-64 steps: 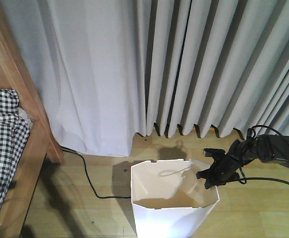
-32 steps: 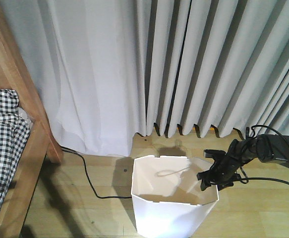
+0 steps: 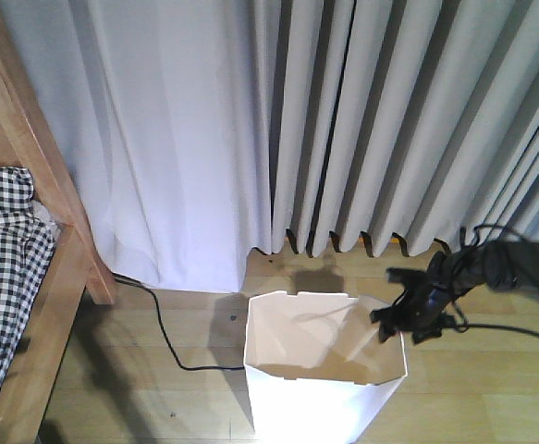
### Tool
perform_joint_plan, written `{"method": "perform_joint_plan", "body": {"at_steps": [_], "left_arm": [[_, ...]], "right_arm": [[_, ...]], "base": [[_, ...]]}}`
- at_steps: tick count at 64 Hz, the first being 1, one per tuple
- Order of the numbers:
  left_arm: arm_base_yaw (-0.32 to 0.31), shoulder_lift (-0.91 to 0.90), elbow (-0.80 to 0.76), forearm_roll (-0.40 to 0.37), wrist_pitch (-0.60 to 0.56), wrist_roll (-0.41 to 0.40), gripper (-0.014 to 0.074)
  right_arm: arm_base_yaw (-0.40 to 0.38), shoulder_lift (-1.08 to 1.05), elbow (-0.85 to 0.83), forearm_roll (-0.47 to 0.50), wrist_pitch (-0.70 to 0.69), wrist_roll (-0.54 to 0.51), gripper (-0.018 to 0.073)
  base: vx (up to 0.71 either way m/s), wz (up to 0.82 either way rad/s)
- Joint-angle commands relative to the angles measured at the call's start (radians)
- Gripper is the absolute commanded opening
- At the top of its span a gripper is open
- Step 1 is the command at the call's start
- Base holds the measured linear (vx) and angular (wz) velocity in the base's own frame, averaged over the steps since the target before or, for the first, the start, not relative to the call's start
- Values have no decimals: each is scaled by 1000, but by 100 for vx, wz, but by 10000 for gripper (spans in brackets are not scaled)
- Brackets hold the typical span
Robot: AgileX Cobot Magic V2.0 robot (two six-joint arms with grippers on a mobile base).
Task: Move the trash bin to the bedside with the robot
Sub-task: 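Open the right gripper and raise it away from the bin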
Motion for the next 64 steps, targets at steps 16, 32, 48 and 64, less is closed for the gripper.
{"method": "perform_joint_plan", "body": {"at_steps": [16,32,48,64], "left_arm": [[-6,-8,12,-9,-74,-14,-6],[-6,-8,12,-9,-74,-14,-6],[-6,-8,12,-9,-74,-14,-6],[-6,-8,12,-9,-74,-14,-6]], "right_arm": [[19,-487,545,-27,-379,-5,530],[19,-927,862,-34,-400,-55,530],[18,-1401,1010,-35,-286,-57,530],[18,-1943,1120,-28,-234,-50,530]], "base": [[0,0],[0,0],[0,0],[0,0]]}}
